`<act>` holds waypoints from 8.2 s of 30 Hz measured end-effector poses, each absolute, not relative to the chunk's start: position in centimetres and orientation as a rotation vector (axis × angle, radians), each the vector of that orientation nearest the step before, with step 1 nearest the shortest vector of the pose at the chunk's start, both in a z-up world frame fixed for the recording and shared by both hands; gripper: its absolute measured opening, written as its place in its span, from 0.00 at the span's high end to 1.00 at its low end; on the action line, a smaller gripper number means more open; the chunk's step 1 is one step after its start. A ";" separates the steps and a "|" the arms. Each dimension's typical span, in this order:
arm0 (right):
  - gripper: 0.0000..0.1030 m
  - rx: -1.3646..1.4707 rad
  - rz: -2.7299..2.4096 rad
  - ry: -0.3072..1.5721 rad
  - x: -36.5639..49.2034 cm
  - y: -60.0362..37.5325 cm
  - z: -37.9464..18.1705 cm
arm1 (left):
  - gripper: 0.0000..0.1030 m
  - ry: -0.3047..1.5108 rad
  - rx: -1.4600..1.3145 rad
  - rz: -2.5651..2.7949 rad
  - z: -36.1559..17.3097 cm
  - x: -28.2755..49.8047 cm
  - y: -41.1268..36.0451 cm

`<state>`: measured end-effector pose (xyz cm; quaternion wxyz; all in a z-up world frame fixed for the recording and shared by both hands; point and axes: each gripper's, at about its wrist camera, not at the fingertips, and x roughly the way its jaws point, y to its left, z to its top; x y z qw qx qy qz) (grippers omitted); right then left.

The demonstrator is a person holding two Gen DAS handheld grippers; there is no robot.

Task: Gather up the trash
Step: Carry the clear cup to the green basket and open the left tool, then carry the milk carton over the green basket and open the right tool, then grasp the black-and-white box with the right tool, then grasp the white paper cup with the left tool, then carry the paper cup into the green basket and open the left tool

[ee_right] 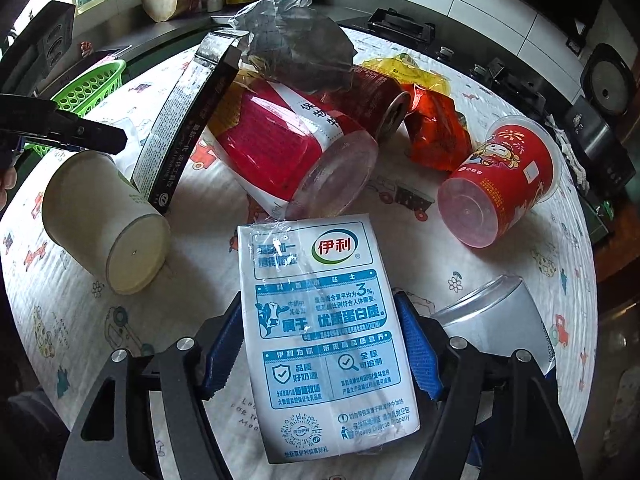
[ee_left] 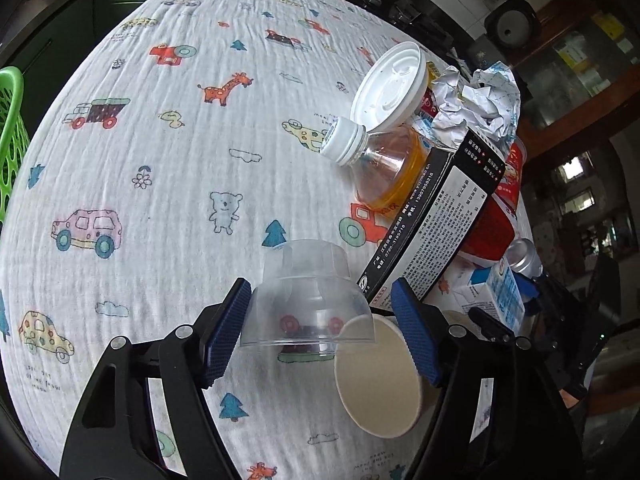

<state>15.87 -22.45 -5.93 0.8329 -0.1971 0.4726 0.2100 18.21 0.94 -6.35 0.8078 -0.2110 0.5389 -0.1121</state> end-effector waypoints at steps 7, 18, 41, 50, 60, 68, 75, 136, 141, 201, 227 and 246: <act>0.35 -0.411 0.440 1.002 15.6 -22.4 -5.8 | 0.45 1.149 -0.438 -0.270 -6.1 18.4 1.2; 0.36 -0.381 0.464 0.970 13.8 -22.0 -3.0 | 0.45 1.097 -0.430 -0.284 -4.6 17.3 2.7; 0.39 -0.400 0.610 0.855 12.9 -11.4 4.9 | 0.45 0.862 -0.491 0.021 2.2 11.4 22.4; 0.39 -0.415 0.781 0.820 14.6 -0.5 6.6 | 0.45 0.896 -0.543 0.140 -0.8 12.2 30.8; 0.39 -0.476 0.890 0.868 17.0 10.0 5.2 | 0.44 1.039 -0.606 0.169 -8.0 15.1 34.1; 0.39 -0.488 0.929 0.905 19.0 15.3 3.7 | 0.42 1.042 -0.623 0.170 -9.0 14.8 35.3; 0.39 -0.512 0.982 0.913 19.9 20.6 2.5 | 0.42 0.947 -0.620 0.200 -6.7 11.1 36.9; 0.12 -0.200 0.465 0.877 17.1 -10.8 3.5 | 0.42 0.777 -0.488 0.144 0.6 4.5 23.8; 0.16 -0.075 0.418 0.942 17.2 -13.0 1.6 | 0.42 0.783 -0.461 0.105 0.5 5.0 21.9; 0.63 0.043 0.516 0.970 11.5 -23.4 -3.1 | 0.18 1.133 -0.572 -0.140 -5.8 8.6 -3.5; 0.38 -0.302 0.535 0.969 12.1 -17.8 -6.2 | 0.35 1.023 -0.456 -0.090 -2.9 8.8 1.9; 0.57 -0.257 0.604 0.971 12.8 -12.6 -2.7 | 0.35 0.855 -0.461 0.201 1.5 7.7 21.2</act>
